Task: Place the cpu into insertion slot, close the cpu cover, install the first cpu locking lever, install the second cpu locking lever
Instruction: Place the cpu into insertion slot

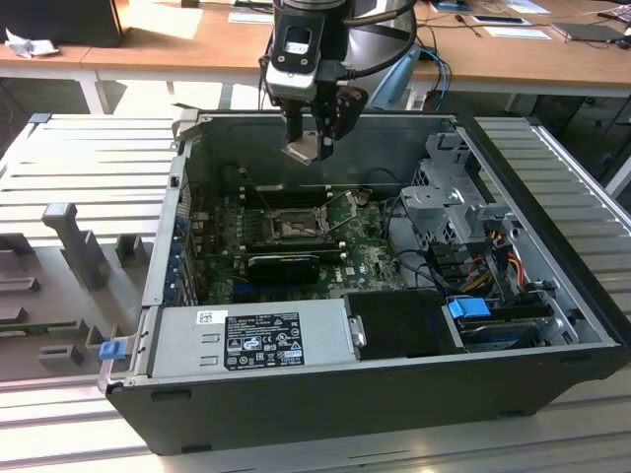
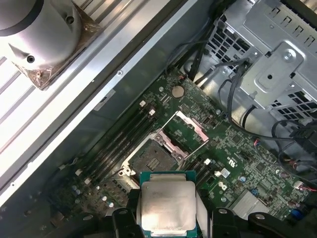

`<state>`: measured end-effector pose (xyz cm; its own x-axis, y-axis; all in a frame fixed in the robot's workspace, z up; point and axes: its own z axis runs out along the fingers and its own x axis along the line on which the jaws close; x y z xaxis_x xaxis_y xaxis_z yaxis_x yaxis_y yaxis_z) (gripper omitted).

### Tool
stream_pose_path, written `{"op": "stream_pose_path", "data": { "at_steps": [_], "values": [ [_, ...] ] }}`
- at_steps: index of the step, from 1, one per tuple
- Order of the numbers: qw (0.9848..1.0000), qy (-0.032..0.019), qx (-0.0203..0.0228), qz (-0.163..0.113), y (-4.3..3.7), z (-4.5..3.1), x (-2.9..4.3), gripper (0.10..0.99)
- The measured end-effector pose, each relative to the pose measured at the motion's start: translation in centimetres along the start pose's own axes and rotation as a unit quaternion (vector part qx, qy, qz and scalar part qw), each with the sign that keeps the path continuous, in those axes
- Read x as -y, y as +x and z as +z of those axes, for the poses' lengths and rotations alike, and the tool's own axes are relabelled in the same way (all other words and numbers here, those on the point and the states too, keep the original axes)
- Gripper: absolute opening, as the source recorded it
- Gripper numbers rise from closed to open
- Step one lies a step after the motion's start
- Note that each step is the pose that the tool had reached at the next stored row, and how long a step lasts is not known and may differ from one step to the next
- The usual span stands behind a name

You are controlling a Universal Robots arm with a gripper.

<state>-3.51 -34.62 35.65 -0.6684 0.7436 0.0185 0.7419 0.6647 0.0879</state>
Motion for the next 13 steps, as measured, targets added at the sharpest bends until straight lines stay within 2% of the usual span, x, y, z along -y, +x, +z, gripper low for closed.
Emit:
{"op": "stream_pose_path", "data": {
  "at_steps": [6, 13],
  "values": [
    [0.9993, -0.0004, 0.0037, 0.038, 0.00, 0.04, 0.00, 0.533],
    [0.9978, -0.0009, 0.0061, 0.066, 0.00, 0.10, 0.00, 0.533]
  ]
}}
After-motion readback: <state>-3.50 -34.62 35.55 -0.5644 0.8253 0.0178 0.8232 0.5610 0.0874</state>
